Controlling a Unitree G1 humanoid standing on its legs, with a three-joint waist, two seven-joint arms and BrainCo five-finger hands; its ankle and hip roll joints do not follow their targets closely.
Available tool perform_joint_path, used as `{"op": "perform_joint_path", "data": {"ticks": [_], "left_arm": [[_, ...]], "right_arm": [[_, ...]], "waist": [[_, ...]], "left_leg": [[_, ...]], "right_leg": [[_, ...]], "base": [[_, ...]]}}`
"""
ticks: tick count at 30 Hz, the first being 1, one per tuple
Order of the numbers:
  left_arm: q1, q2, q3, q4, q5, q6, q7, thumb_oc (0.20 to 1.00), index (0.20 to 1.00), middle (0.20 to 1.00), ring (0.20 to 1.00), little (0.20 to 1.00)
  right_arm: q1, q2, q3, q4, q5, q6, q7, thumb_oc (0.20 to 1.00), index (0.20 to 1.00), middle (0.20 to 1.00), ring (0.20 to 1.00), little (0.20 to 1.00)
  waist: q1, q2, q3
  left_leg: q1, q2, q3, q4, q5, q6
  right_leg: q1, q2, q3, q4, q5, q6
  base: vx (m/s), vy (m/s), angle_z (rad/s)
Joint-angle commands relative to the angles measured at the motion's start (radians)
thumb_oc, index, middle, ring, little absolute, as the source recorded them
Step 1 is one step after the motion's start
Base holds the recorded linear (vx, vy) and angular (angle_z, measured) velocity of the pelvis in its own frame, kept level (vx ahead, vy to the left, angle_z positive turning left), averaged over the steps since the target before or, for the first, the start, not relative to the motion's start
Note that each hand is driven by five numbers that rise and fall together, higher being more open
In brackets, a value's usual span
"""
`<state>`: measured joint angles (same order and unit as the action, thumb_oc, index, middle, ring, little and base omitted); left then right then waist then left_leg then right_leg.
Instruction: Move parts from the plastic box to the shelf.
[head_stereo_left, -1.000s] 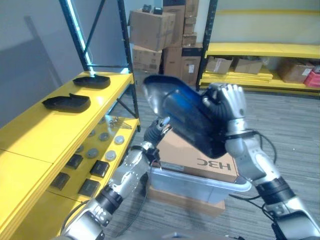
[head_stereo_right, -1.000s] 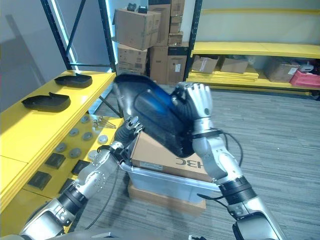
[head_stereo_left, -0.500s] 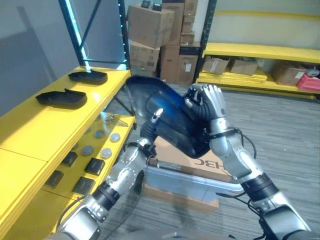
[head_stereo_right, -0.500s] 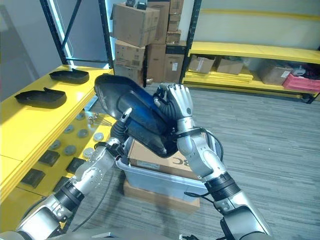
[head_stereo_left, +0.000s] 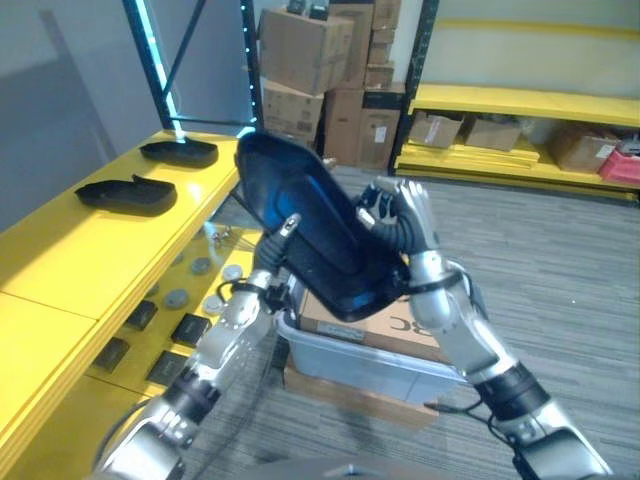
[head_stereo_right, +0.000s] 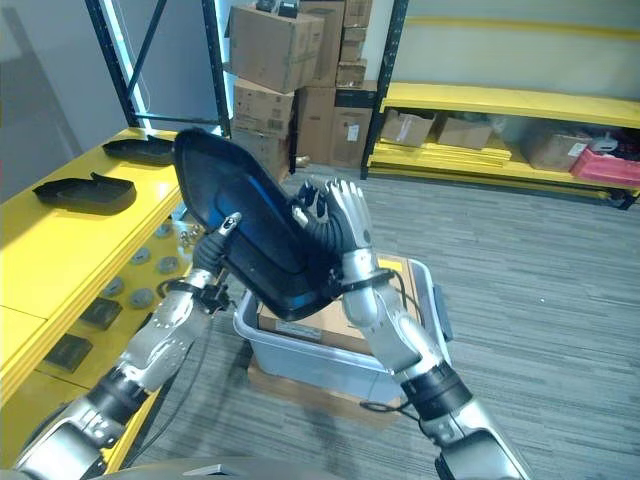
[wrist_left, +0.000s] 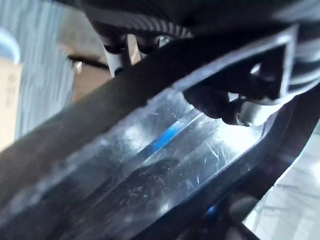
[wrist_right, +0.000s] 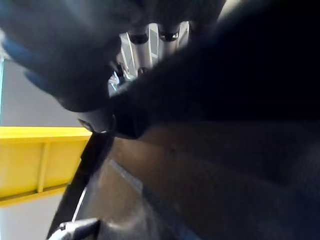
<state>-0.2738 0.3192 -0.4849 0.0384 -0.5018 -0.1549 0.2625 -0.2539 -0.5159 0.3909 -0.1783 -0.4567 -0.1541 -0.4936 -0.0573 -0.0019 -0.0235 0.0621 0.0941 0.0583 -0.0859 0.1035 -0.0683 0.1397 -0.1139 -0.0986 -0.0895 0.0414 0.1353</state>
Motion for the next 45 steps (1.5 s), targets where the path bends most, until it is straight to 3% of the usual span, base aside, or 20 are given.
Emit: {"op": "perform_joint_path", "data": {"ticks": [1, 7, 12, 16, 17, 20, 21, 22, 24, 28, 31, 33, 34, 35, 37, 38, 40, 41, 43, 45], "left_arm": [[-0.107, 0.023, 0.066, -0.061, 0.265, -0.125, 0.074, 0.200, 0.200, 0.200, 0.200, 0.200], [0.067, 0.105, 0.229, -0.193, 0.395, -0.167, 0.132, 0.200, 0.200, 0.200, 0.200, 0.200], [0.210, 0.140, 0.331, -0.296, 0.421, -0.202, 0.129, 0.200, 0.200, 0.200, 0.200, 0.200], [0.258, 0.175, 0.362, -0.352, 0.476, -0.221, 0.138, 0.200, 0.200, 0.200, 0.200, 0.200], [0.264, 0.180, 0.366, -0.372, 0.486, -0.228, 0.141, 0.200, 0.200, 0.200, 0.200, 0.200], [0.261, 0.190, 0.372, -0.383, 0.509, -0.230, 0.149, 0.200, 0.200, 0.200, 0.200, 0.200], [0.253, 0.207, 0.377, -0.390, 0.535, -0.229, 0.149, 0.200, 0.200, 0.200, 0.200, 0.200], [0.254, 0.208, 0.378, -0.391, 0.536, -0.229, 0.150, 0.200, 0.200, 0.200, 0.200, 0.200], [0.255, 0.226, 0.393, -0.408, 0.555, -0.229, 0.146, 0.200, 0.200, 0.200, 0.200, 0.200], [0.252, 0.252, 0.418, -0.443, 0.584, -0.229, 0.136, 0.200, 0.200, 0.200, 0.200, 0.200], [0.232, 0.276, 0.429, -0.464, 0.596, -0.228, 0.114, 0.200, 0.200, 0.200, 0.200, 0.200], [0.198, 0.293, 0.418, -0.475, 0.597, -0.235, 0.101, 0.200, 0.200, 0.200, 0.200, 0.200], [0.175, 0.294, 0.405, -0.475, 0.597, -0.237, 0.096, 0.200, 0.200, 0.200, 0.200, 0.200], [0.153, 0.299, 0.387, -0.476, 0.594, -0.240, 0.086, 0.200, 0.200, 0.200, 0.200, 0.200], [0.070, 0.302, 0.322, -0.433, 0.598, -0.245, 0.063, 0.200, 0.200, 0.200, 0.200, 0.200], [0.066, 0.301, 0.320, -0.430, 0.598, -0.246, 0.064, 0.200, 0.200, 0.200, 0.200, 0.200], [0.009, 0.300, 0.258, -0.389, 0.573, -0.246, 0.029, 0.200, 0.200, 0.200, 0.200, 0.200], [0.006, 0.300, 0.257, -0.388, 0.572, -0.247, 0.029, 0.200, 0.200, 0.200, 0.200, 0.200], [-0.042, 0.284, 0.202, -0.365, 0.536, -0.239, -0.003, 0.200, 0.200, 0.200, 0.200, 0.200], [-0.049, 0.281, 0.191, -0.362, 0.529, -0.241, -0.009, 0.200, 0.200, 0.200, 0.200, 0.200]], "right_arm": [[-0.054, 0.072, 0.050, -0.129, 0.115, -0.148, 0.050, 0.200, 0.200, 0.200, 0.200, 0.200], [-0.022, 0.083, 0.092, -0.117, 0.240, -0.195, 0.146, 0.200, 0.200, 0.200, 0.200, 0.200], [-0.016, 0.090, 0.119, -0.104, 0.296, -0.221, 0.209, 0.200, 0.200, 0.200, 0.200, 0.200], [-0.018, 0.090, 0.134, -0.079, 0.329, -0.245, 0.234, 0.200, 0.200, 0.200, 0.200, 0.200], [-0.026, 0.093, 0.132, -0.064, 0.356, -0.253, 0.243, 0.200, 0.200, 0.200, 0.200, 0.200], [-0.048, 0.088, 0.138, -0.045, 0.362, -0.257, 0.243, 0.200, 0.200, 0.200, 0.200, 0.200], [-0.058, 0.078, 0.134, -0.037, 0.356, -0.252, 0.241, 0.200, 0.200, 0.200, 0.200, 0.200], [-0.060, 0.079, 0.135, -0.036, 0.356, -0.252, 0.240, 0.200, 0.200, 0.200, 0.200, 0.200], [-0.045, 0.081, 0.120, -0.029, 0.349, -0.242, 0.242, 0.200, 0.200, 0.200, 0.200, 0.200], [0.023, 0.080, 0.071, -0.055, 0.363, -0.236, 0.266, 0.200, 0.200, 0.200, 0.200, 0.200], [0.051, 0.088, 0.054, -0.061, 0.370, -0.232, 0.290, 0.200, 0.200, 0.200, 0.200, 0.200], [0.059, 0.090, 0.061, -0.076, 0.370, -0.226, 0.315, 0.200, 0.200, 0.200, 0.200, 0.200], [0.051, 0.092, 0.067, -0.076, 0.374, -0.219, 0.329, 0.278, 0.278, 0.278, 0.278, 0.278], [0.056, 0.095, 0.068, -0.076, 0.384, -0.219, 0.336, 0.448, 0.448, 0.448, 0.448, 0.448], [0.058, 0.088, 0.038, -0.072, 0.396, -0.224, 0.335, 0.925, 0.925, 0.925, 0.925, 0.925], [0.058, 0.087, 0.035, -0.072, 0.396, -0.224, 0.335, 1.000, 1.000, 1.000, 1.000, 1.000], [0.077, 0.067, -0.002, -0.084, 0.416, -0.231, 0.335, 1.000, 1.000, 1.000, 1.000, 1.000], [0.077, 0.067, -0.004, -0.084, 0.416, -0.231, 0.335, 1.000, 1.000, 1.000, 1.000, 1.000], [0.117, 0.039, -0.045, -0.090, 0.411, -0.238, 0.327, 1.000, 1.000, 1.000, 1.000, 1.000], [0.127, 0.034, -0.049, -0.093, 0.418, -0.242, 0.334, 1.000, 1.000, 1.000, 1.000, 1.000]], "waist": [[0.038, -0.026, 0.030], [0.081, -0.020, 0.054], [0.147, -0.018, 0.081], [0.215, -0.005, 0.101], [0.231, 0.002, 0.112], [0.226, 0.000, 0.114], [0.211, -0.002, 0.114], [0.215, -0.003, 0.113], [0.213, 0.002, 0.099], [0.204, 0.005, 0.071], [0.197, 0.005, 0.054], [0.178, 0.002, 0.065], [0.159, -0.005, 0.088], [0.133, 0.001, 0.106], [0.084, 0.021, 0.130], [0.088, 0.024, 0.129], [0.065, 0.019, 0.128], [0.065, 0.021, 0.128], [0.052, 0.001, 0.112], [0.057, -0.008, 0.103]], "left_leg": [[0.084, -0.018, -0.001, 0.016, -0.174, 0.029], [0.049, -0.010, -0.042, 0.076, -0.180, 0.015], [0.004, -0.014, -0.137, 0.110, -0.162, 0.001], [-0.063, -0.023, -0.262, 0.097, -0.121, -0.041], [-0.106, -0.027, -0.282, 0.093, -0.093, -0.059], [-0.134, -0.004, -0.215, 0.093, -0.094, -0.068], [-0.146, 0.040, -0.042, 0.092, -0.082, -0.062], [-0.144, 0.041, -0.036, 0.088, -0.081, -0.061], [-0.132, 0.066, 0.063, 0.064, -0.069, -0.054], [-0.120, 0.052, 0.099, 0.020, -0.056, -0.041], [-0.091, 0.000, 0.083, 0.007, -0.082, -0.005], [-0.057, -0.054, 0.065, 0.002, -0.115, 0.040], [-0.038, -0.097, 0.051, -0.001, -0.128, 0.073], [-0.028, -0.112, 0.025, -0.001, -0.135, 0.086], [-0.037, -0.118, -0.035, -0.001, -0.103, 0.106], [-0.041, -0.114, -0.033, -0.001, -0.099, 0.105], [-0.049, -0.125, -0.130, -0.001, -0.085, 0.099], [-0.052, -0.123, -0.131, -0.001, -0.081, 0.098], [-0.075, -0.149, -0.226, 0.000, -0.057, 0.096], [-0.077, -0.156, -0.234, 0.001, -0.060, 0.093]], "right_leg": [[-0.036, 0.009, -0.051, 0.051, -0.088, -0.024], [-0.025, 0.009, -0.080, 0.062, -0.109, -0.038], [0.000, 0.012, -0.153, 0.054, -0.120, -0.059], [0.027, 0.005, -0.311, 0.059, -0.160, -0.075], [0.041, -0.002, -0.396, 0.056, -0.171, -0.079], [0.054, -0.008, -0.448, 0.046, -0.193, -0.074], [0.056, -0.020, -0.486, 0.038, -0.181, -0.064], [0.054, -0.021, -0.481, 0.037, -0.179, -0.063], [0.057, -0.025, -0.500, 0.022, -0.167, -0.056], [0.069, -0.058, -0.529, 0.024, -0.148, -0.037], [0.056, -0.126, -0.534, 0.109, -0.147, -0.022], [0.001, -0.225, -0.504, 0.304, -0.097, 0.009], [-0.050, -0.298, -0.459, 0.429, -0.005, 0.043], [-0.086, -0.318, -0.399, 0.510, 0.074, 0.054], [-0.218, -0.211, -0.165, 0.592, 0.019, 0.001], [-0.223, -0.207, -0.164, 0.590, 0.022, -0.003], [-0.230, -0.034, 0.008, 0.470, -0.101, -0.006], [-0.230, -0.031, 0.005, 0.464, -0.095, -0.007], [-0.197, 0.099, 0.142, 0.363, -0.126, -0.026], [-0.170, 0.111, 0.136, 0.321, -0.150, -0.043]], "base": [[0.00, -0.056, 0.02], [-0.01, -0.060, 0.18], [-0.01, -0.062, 0.52], [-0.06, -0.060, 1.22], [-0.10, -0.008, 1.99], [0.01, 0.016, 2.02], [0.05, 0.059, 1.10], [-0.01, 0.137, 0.73], [0.03, 0.132, 0.97], [0.13, 0.239, 0.23], [0.14, 0.275, 0.16], [0.18, 0.441, -0.03], [0.11, 0.426, 0.25], [-0.04, 0.390, 0.65], [-0.07, 0.168, 0.85], [0.05, -0.023, 1.00], [0.05, -0.108, 1.15], [-0.01, -0.125, 1.29], [0.02, -0.102, 1.57], [0.03, -0.118, 1.42]]}}
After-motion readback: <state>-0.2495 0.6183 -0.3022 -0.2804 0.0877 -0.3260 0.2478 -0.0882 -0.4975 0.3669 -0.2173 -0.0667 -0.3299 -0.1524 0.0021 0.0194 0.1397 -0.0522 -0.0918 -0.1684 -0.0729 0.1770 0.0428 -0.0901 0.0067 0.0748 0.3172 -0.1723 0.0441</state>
